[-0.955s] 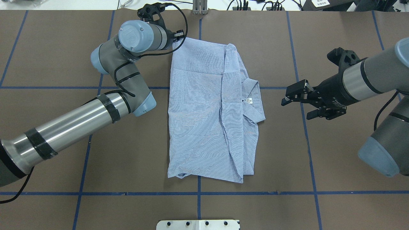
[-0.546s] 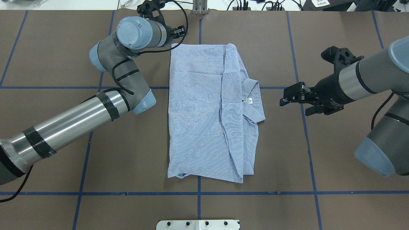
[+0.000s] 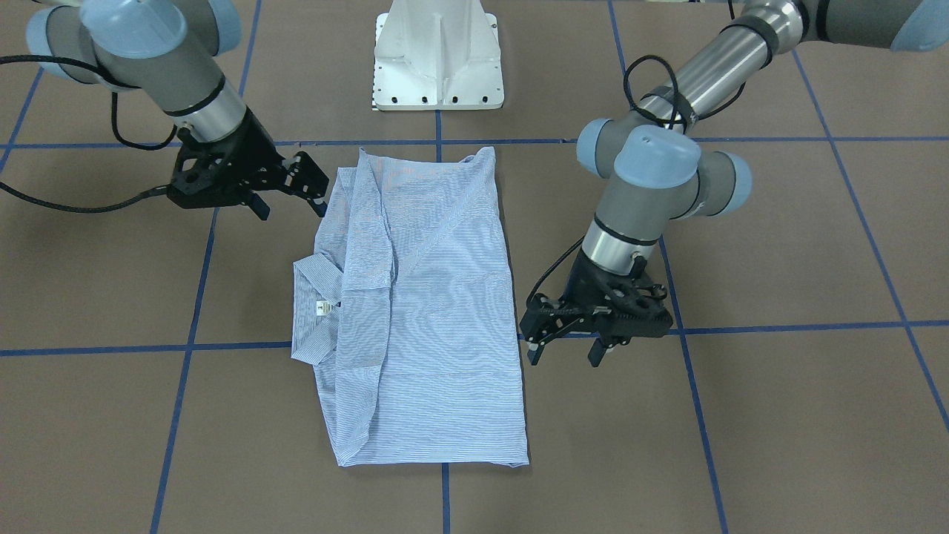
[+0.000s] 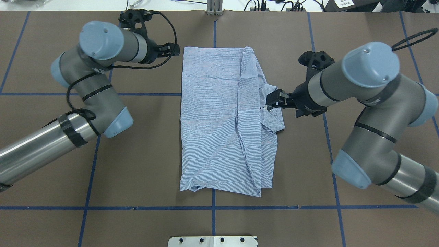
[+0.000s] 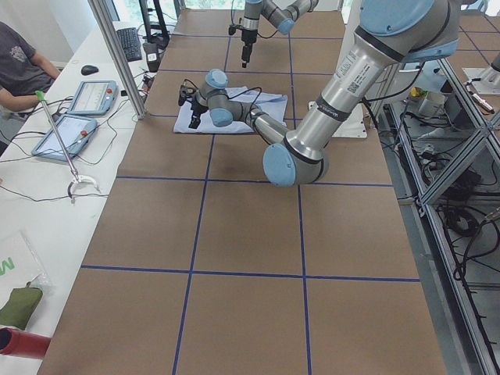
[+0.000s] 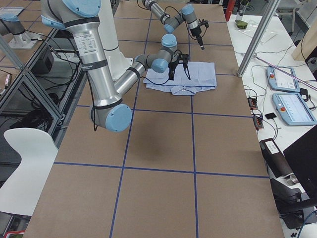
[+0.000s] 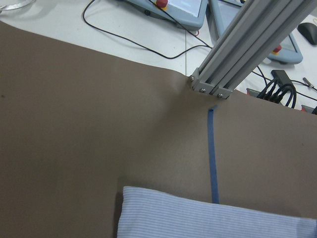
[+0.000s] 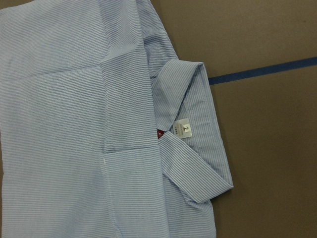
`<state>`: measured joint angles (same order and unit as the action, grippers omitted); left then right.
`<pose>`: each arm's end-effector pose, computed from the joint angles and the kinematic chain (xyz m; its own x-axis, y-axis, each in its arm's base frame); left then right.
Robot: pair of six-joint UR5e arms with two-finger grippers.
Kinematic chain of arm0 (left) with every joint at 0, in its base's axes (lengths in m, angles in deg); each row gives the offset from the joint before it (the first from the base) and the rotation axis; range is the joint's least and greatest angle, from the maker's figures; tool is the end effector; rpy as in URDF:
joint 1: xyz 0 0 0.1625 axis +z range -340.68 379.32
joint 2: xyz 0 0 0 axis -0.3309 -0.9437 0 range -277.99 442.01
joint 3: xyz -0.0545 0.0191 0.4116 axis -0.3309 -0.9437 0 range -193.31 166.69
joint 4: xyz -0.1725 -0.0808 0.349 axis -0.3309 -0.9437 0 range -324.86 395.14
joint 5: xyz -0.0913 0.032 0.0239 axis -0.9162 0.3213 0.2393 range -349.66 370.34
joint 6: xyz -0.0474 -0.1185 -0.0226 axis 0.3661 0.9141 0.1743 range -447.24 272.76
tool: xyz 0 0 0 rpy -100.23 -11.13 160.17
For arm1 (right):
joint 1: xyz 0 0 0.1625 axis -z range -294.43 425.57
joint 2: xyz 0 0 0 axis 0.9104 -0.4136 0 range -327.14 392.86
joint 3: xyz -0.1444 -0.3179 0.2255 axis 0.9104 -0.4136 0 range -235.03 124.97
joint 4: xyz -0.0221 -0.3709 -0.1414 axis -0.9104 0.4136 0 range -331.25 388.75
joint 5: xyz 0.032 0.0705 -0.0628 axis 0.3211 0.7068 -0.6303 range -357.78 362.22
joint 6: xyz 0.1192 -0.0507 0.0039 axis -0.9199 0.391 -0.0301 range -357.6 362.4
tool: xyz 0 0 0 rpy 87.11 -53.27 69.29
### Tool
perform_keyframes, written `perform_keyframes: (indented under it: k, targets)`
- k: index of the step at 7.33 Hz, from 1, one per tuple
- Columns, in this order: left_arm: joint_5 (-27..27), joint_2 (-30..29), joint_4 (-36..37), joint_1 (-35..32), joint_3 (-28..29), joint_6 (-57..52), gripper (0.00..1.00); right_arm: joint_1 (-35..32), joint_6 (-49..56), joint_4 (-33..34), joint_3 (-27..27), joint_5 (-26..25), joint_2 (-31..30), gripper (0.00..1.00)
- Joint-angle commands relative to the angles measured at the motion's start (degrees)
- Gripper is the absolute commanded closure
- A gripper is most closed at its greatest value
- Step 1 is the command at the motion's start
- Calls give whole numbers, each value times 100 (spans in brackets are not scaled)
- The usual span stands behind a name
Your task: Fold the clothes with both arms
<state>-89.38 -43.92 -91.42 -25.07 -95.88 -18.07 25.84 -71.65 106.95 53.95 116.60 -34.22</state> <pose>0.4443 -0.5909 0.2838 0.4879 0.0129 -0.8728 0.4351 0.8632 0.2560 -0.4064 -0.4415 0.2846 0.5274 0.1128 0.8421 -0.1887 0.9820 -0.0134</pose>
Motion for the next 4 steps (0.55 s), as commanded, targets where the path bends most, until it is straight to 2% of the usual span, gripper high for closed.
perform_keyframes:
  k: [1,2,4]
  targets:
    - [-265,761,483,-51,-1213,-175,0,333,706,511,-603,-580,606,0]
    - [-615,1059,466,-60,-1661,-175,0,508,761,530,-1154,-783,1034,0]
    - [-689,1237,475,-69,-1850,-175,0,650,1163,530,-1982,-917,1608,0]
